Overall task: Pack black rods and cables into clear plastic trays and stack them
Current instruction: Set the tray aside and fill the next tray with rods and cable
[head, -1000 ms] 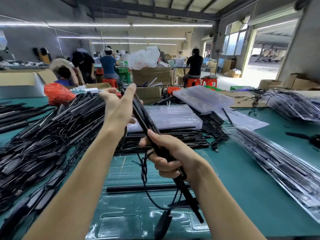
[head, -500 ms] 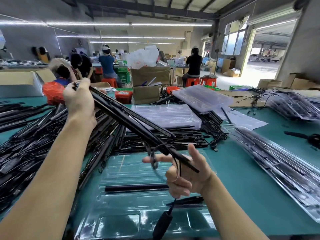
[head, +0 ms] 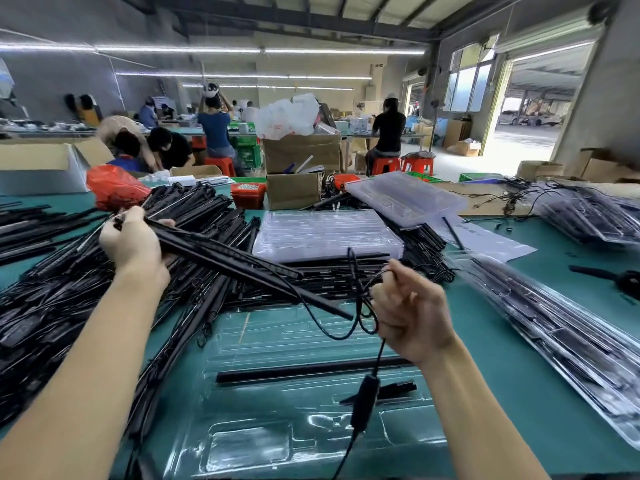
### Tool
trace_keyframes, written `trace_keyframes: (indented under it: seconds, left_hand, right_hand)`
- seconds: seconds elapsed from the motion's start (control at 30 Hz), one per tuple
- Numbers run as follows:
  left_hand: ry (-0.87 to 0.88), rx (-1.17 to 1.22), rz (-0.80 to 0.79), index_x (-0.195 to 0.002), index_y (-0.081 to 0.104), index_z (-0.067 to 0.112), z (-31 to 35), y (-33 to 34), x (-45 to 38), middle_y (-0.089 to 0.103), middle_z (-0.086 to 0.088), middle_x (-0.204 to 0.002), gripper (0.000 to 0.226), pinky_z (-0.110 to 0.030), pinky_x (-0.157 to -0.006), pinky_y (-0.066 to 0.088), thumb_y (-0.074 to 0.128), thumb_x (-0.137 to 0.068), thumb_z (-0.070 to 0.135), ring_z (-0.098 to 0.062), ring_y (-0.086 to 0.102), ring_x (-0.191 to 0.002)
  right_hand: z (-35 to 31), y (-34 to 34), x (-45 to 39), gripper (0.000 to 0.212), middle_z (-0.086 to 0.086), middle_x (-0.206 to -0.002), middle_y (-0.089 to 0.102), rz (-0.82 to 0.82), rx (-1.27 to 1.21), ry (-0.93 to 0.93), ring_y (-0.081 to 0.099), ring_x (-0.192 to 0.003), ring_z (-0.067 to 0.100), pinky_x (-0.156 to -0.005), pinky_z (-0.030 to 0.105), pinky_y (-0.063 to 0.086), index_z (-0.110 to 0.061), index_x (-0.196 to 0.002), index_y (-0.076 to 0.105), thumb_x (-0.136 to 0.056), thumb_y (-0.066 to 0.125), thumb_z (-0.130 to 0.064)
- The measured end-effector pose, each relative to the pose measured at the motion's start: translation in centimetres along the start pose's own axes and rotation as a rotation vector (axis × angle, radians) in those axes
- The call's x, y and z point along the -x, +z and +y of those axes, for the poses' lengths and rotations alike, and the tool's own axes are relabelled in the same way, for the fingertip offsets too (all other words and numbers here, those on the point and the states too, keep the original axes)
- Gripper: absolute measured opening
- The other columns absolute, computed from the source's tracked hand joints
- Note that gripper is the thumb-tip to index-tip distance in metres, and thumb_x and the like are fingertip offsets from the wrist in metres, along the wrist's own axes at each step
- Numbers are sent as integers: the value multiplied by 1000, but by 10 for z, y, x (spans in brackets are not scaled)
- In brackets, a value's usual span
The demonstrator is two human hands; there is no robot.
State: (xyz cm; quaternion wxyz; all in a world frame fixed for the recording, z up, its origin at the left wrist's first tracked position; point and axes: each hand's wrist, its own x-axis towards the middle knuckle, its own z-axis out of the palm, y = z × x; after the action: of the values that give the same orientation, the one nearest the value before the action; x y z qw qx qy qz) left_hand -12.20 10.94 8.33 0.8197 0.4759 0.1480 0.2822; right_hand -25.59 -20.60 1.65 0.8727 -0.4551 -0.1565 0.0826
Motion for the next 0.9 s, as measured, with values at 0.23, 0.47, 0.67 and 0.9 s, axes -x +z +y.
trace_keyframes:
  seconds: [0.23, 0.47, 0.67, 0.9]
  left_hand:
    - [-91, -41, 36, -124, 47, 15, -27, -23, 6, 68, -7, -76, 26, -26, -51, 53, 50, -98, 17, -11, 67, -52]
    - [-192, -32, -70, -114, 49, 13, -59, -40, 44, 73, -14, -80, 15, -29, -45, 55, 51, -101, 19, -19, 72, -59]
    - [-301, 39, -120, -113, 45, 12, -73, -54, 69, 74, -17, -72, 12, -34, -46, 57, 49, -103, 17, -23, 74, -60]
    - [-332, -53, -235, -97, 45, 19, -82, -69, 91, 75, -23, -87, 8, -45, -56, 60, 47, -105, 18, -39, 74, -77]
  right_hand:
    - [-42, 11, 13, 23, -1, -59, 33, -362, -299, -57, 27, -49, 12, -40, 22, 6, -5, -80, 57, -100, 51, -15]
    - [-86, 40, 14, 35, 3, -68, 43, -244, -330, -304, 37, -57, 10, -39, 18, 26, 0, -113, 59, -79, 59, 7]
    - [-114, 54, 26, 34, -2, -65, 47, -79, 418, -254, 34, -37, 3, -33, 13, 29, -32, -128, 61, -103, 41, -22]
    - [-116, 74, 12, 31, 3, -59, 36, 423, 723, -340, 22, -47, 9, -39, 15, 19, -2, -83, 68, -72, 41, 11]
